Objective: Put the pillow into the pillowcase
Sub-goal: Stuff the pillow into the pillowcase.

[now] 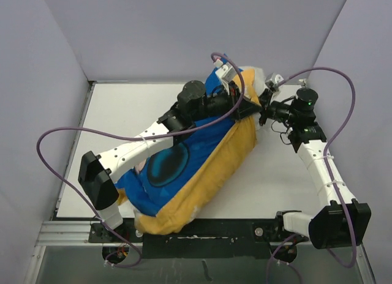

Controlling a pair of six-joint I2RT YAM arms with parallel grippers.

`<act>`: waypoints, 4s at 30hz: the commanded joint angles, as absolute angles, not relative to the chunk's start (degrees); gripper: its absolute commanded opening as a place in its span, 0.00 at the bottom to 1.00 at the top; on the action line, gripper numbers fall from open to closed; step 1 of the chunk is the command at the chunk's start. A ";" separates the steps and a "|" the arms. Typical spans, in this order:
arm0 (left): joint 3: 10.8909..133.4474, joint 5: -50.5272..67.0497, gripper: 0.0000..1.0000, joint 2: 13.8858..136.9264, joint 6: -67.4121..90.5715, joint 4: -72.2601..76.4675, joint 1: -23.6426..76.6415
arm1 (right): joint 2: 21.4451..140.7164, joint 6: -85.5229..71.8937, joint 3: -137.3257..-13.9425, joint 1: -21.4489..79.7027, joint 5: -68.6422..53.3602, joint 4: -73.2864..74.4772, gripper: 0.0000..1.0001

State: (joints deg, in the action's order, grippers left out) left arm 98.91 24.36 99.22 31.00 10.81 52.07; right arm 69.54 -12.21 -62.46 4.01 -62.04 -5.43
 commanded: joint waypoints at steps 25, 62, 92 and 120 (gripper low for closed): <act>76.21 46.99 0.00 106.81 36.91 36.11 50.58 | 88.54 48.71 -90.25 -25.66 -75.29 70.87 0.99; 114.82 33.30 0.30 112.58 9.19 -8.29 48.08 | 60.12 15.01 -47.89 -17.99 -76.49 24.20 0.00; 79.41 -34.22 0.38 88.35 -23.25 -39.27 66.56 | 64.26 21.37 -49.70 -15.65 -72.76 28.82 0.00; 98.43 11.40 0.87 79.73 3.88 -29.57 51.40 | 72.52 63.24 -59.74 -8.68 -77.35 66.14 0.38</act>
State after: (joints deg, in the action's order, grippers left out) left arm 83.00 5.06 69.14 -6.50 -15.59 51.40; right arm 72.86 43.75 -54.46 -8.27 -75.24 51.09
